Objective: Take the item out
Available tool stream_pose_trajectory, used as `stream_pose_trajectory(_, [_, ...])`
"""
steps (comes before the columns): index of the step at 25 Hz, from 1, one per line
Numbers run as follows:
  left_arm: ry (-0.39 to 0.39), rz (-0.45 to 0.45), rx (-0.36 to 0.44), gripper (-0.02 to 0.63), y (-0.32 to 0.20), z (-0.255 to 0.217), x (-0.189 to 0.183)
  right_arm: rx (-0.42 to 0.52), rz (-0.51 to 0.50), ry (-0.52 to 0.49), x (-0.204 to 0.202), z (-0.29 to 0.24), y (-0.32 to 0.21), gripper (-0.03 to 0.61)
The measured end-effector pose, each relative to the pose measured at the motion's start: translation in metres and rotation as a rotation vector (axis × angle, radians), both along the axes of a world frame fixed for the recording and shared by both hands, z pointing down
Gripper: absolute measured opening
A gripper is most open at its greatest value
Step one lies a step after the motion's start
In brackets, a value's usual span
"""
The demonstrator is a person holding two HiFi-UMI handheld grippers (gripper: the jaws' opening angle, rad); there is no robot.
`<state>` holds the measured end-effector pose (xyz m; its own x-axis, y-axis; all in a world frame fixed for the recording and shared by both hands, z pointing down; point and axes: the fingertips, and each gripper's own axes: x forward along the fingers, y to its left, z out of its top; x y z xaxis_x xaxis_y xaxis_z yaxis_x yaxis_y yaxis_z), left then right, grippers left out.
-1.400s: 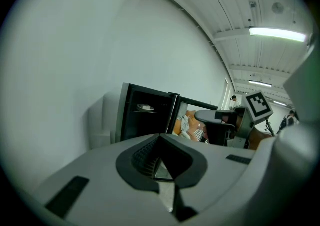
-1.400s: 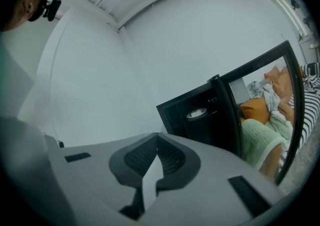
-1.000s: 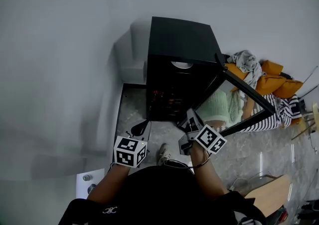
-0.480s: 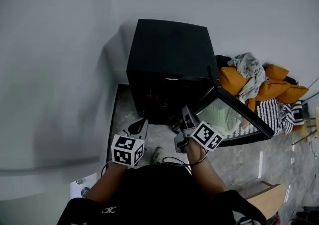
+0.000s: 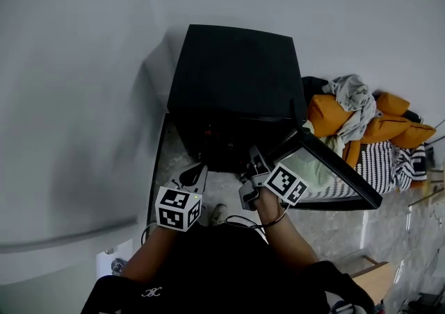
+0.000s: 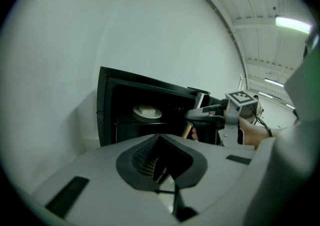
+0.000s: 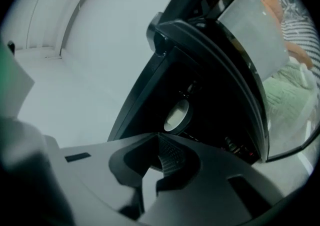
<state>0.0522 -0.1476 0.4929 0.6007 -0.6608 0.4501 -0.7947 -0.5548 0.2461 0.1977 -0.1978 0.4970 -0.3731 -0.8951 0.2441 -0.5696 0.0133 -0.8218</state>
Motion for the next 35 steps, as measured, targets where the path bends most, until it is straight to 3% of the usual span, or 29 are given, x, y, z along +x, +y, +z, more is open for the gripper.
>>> stream_pose_trajectory(5, [-0.006, 0.032, 0.000, 0.000, -0.012, 0.000, -0.001, -0.084, 0.073, -0.203, 0.001, 0.015, -0.012, 0.008])
stream_pose_trajectory(14, [-0.011, 0.068, 0.008, 0.000, -0.026, 0.000, -0.013, -0.136, 0.211, -0.423, 0.009, 0.033, -0.036, 0.008])
stream_pose_trajectory(24, [-0.018, 0.068, 0.020, 0.000, -0.040, 0.000, -0.024, -0.160, 0.261, -0.533, 0.011, 0.045, -0.064, 0.008])
stream_pose_trajectory(35, [-0.042, 0.010, 0.013, 0.000, -0.043, 0.000, -0.045, -0.152, 0.280, -0.571, 0.000, 0.053, -0.094, 0.008])
